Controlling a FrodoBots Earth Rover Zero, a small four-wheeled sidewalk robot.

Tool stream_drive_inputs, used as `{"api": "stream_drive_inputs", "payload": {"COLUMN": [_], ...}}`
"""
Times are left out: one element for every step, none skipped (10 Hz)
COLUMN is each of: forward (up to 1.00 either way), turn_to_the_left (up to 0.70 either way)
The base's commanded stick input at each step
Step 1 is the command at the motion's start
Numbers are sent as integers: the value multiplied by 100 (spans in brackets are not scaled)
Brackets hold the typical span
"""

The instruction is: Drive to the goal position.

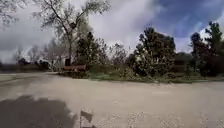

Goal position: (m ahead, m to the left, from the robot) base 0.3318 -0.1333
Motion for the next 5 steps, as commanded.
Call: {"api": "stream_drive_inputs", "payload": {"forward": [0, 0, 0, 0, 0], "turn_to_the_left": [-45, -45, -45, -45, -45]}}
